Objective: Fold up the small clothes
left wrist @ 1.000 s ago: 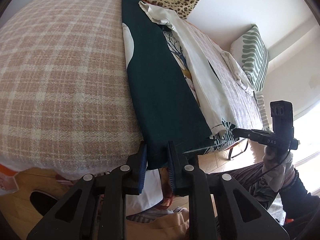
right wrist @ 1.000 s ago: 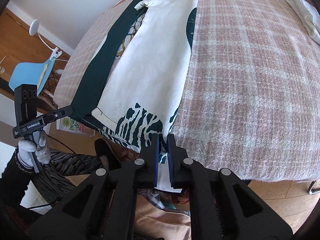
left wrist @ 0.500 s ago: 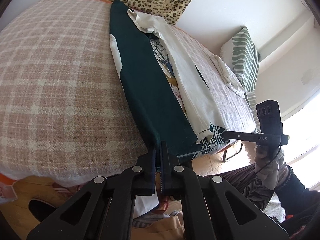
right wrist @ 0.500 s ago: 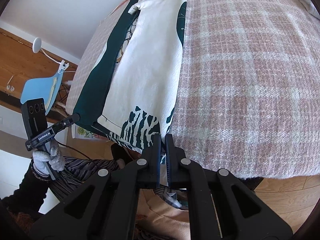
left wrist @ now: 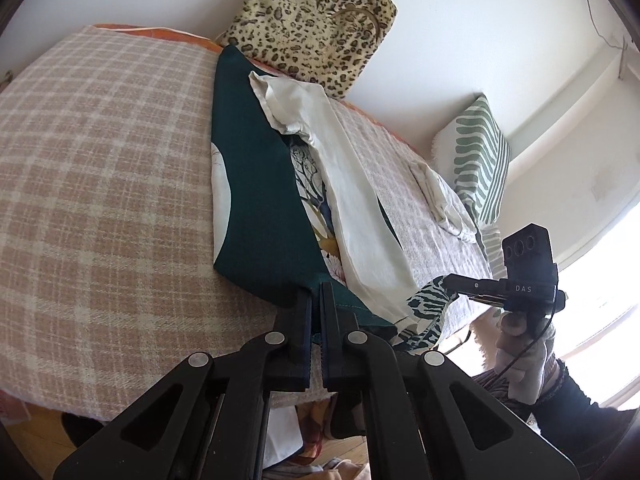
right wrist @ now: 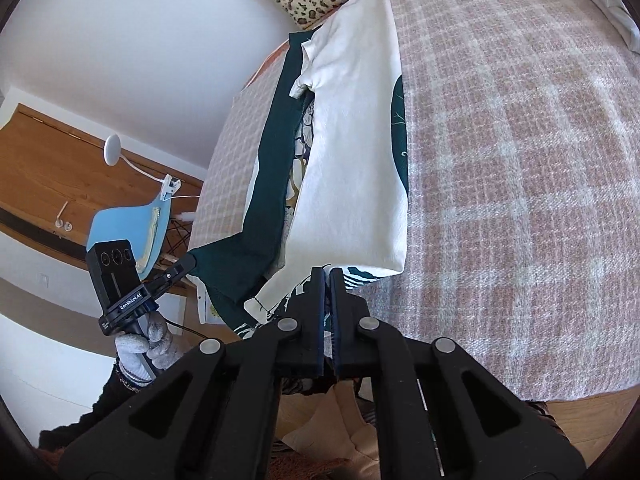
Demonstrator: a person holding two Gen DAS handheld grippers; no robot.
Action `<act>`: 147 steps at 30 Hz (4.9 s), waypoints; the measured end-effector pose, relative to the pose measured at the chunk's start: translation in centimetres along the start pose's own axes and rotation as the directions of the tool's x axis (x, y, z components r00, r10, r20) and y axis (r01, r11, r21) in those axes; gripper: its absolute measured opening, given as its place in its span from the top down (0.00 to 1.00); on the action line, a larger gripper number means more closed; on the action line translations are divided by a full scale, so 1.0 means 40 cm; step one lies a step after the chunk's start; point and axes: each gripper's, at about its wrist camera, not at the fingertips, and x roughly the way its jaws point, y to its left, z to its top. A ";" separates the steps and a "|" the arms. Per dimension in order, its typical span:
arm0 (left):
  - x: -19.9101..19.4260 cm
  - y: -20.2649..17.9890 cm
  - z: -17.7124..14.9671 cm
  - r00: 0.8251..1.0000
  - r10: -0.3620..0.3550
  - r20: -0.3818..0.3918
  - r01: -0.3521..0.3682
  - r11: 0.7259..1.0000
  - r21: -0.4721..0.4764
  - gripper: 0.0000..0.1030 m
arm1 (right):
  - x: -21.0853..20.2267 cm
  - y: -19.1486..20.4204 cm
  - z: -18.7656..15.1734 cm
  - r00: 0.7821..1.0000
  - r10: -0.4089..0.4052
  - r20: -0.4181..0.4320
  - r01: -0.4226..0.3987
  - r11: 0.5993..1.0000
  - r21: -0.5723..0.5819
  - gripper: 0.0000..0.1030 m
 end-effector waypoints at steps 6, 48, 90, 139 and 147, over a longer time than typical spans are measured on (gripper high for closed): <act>0.029 0.014 0.089 0.999 0.023 0.037 -0.023 1.000 -0.006 0.98 | 0.016 0.011 0.098 0.999 -0.007 0.043 0.007 1.000 -0.007 0.97; 0.177 0.120 0.258 0.980 0.196 0.042 -0.193 0.979 -0.062 0.76 | 0.105 -0.063 0.340 0.978 -0.170 0.123 0.170 0.985 0.009 0.57; 0.127 0.102 0.302 0.974 0.208 0.094 -0.213 0.976 0.047 0.62 | 0.074 0.053 0.300 0.929 -0.331 0.166 0.369 0.868 -0.332 0.67; 0.622 0.352 0.833 0.963 0.262 0.057 -0.264 0.964 0.024 0.92 | 0.451 -0.105 1.017 0.878 -0.464 0.118 0.478 0.840 -0.255 0.98; 0.607 0.385 0.840 0.965 0.250 0.073 -0.247 0.968 -0.047 0.83 | 0.415 -0.143 1.039 0.885 -0.453 0.105 0.465 0.863 -0.195 0.93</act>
